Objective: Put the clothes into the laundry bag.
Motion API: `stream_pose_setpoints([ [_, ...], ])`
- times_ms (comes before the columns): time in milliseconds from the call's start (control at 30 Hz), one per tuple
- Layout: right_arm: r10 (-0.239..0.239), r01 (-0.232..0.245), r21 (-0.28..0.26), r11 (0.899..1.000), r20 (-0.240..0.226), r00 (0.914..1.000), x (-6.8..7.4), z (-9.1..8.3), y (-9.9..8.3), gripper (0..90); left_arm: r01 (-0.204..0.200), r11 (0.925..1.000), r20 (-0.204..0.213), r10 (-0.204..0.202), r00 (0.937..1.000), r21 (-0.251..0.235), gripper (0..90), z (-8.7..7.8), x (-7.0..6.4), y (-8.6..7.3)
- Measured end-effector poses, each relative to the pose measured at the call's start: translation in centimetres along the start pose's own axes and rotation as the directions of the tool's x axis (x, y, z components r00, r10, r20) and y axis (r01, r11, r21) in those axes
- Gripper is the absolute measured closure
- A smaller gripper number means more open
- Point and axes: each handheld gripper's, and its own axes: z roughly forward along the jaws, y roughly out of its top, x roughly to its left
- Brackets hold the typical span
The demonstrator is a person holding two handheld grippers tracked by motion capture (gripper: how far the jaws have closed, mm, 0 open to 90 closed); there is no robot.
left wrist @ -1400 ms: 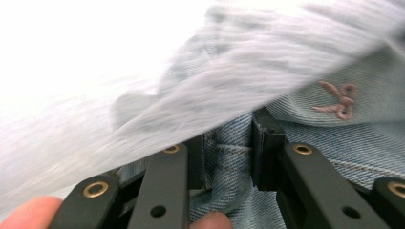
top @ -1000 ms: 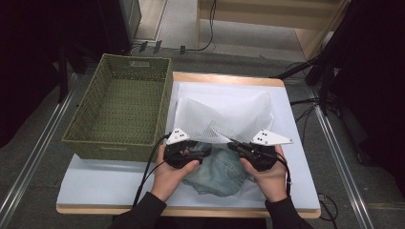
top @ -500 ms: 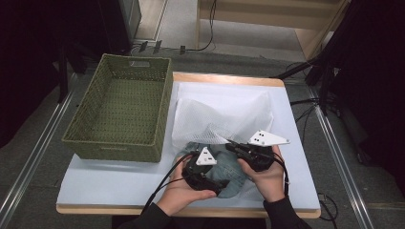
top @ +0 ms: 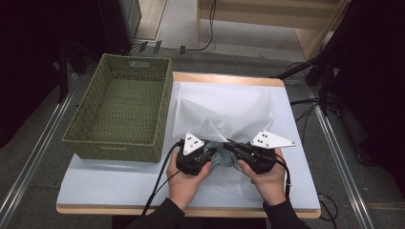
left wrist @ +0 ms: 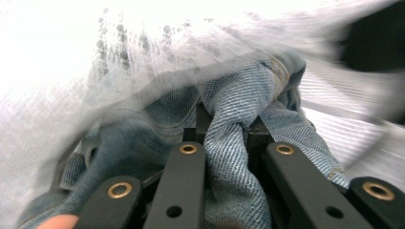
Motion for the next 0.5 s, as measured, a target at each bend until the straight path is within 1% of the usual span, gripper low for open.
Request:
stream_pose_setpoints([
  [33, -0.005, 0.005, 0.004, 1.0, -0.003, 1.0, 0.1, 0.1, 0.0, 89.8, -0.01, 0.9996, -0.013, 0.01, 0.9999, 0.027, 81.6, 1.1, -0.1, -0.3],
  [67, -0.004, 0.004, 0.02, 1.0, 0.008, 1.0, 0.1, 0.3, -0.1, 89.8, -0.005, 0.9995, -0.011, 0.006, 0.9999, 0.033, 79.5, 1.7, -0.1, -0.6],
  [100, -0.005, 0.005, 0.031, 1.0, 0.018, 0.9998, 0.0, 0.5, -0.3, 89.8, 0.0, 0.9992, 0.007, 0.0, 1.0, 0.04, 76.7, 2.1, 0.0, -0.8],
  [133, -0.001, 0.0, 0.037, 0.999, 0.026, 0.9997, -0.2, 0.6, -0.5, 89.8, 0.004, 0.9992, 0.051, -0.006, 0.9987, 0.039, 72.1, 2.3, 0.1, -1.0],
  [167, 0.006, -0.007, 0.045, 0.999, 0.035, 0.9994, -0.6, 0.7, -0.8, 89.8, -0.008, 0.9993, 0.088, 0.005, 0.9961, 0.035, 65.9, 2.2, 0.2, -1.2],
  [200, 0.018, -0.02, 0.051, 0.998, 0.045, 0.9988, -1.0, 0.7, -1.2, 89.8, -0.037, 0.9989, 0.112, 0.033, 0.9932, 0.03, 61.0, 1.8, 0.2, -1.4],
  [233, 0.029, -0.032, 0.054, 0.998, 0.054, 0.9981, -1.6, 0.7, -1.5, 89.8, -0.048, 0.9985, 0.137, 0.044, 0.9896, 0.025, 57.7, 1.3, 0.3, -1.5],
  [267, 0.044, -0.047, 0.053, 0.997, 0.054, 0.9975, -2.1, 0.6, -1.8, 89.8, -0.05, 0.9985, 0.182, 0.044, 0.9822, 0.025, 53.0, 0.8, 0.5, -1.5],
  [300, 0.059, -0.062, 0.051, 0.997, 0.052, 0.9969, -2.5, 0.5, -2.0, 89.8, -0.054, 0.9982, 0.23, 0.046, 0.9722, 0.027, 46.1, 0.0, 0.8, -1.5],
  [333, 0.072, -0.074, 0.048, 0.996, 0.049, 0.9962, -2.8, 0.5, -2.2, 89.8, -0.057, 0.9979, 0.244, 0.048, 0.9686, 0.032, 40.4, -0.5, 1.0, -1.4],
  [367, 0.071, -0.074, 0.049, 0.996, 0.052, 0.9961, -2.9, 0.5, -2.2, 89.8, -0.053, 0.9983, 0.262, 0.044, 0.9642, 0.026, 37.0, -1.4, 1.4, -1.4],
  [400, 0.068, -0.071, 0.051, 0.996, 0.049, 0.9965, -2.9, 0.5, -2.2, 89.8, -0.053, 0.9983, 0.275, 0.044, 0.9605, 0.025, 31.2, -2.1, 1.8, -1.3],
  [433, 0.063, -0.066, 0.05, 0.997, 0.049, 0.9968, -2.8, 0.6, -2.2, 89.8, -0.057, 0.9982, 0.276, 0.05, 0.96, 0.02, 28.8, -2.8, 2.1, -1.3],
  [467, 0.058, -0.061, 0.053, 0.997, 0.05, 0.997, -2.7, 0.6, -2.2, 89.8, -0.075, 0.997, 0.254, 0.067, 0.9649, 0.022, 25.9, -3.7, 2.5, -1.4],
  [500, 0.055, -0.058, 0.054, 0.997, 0.049, 0.9973, -2.6, 0.7, -2.1, 89.8, -0.088, 0.9954, 0.23, 0.078, 0.9701, 0.037, 23.7, -4.0, 2.8, -1.6],
])
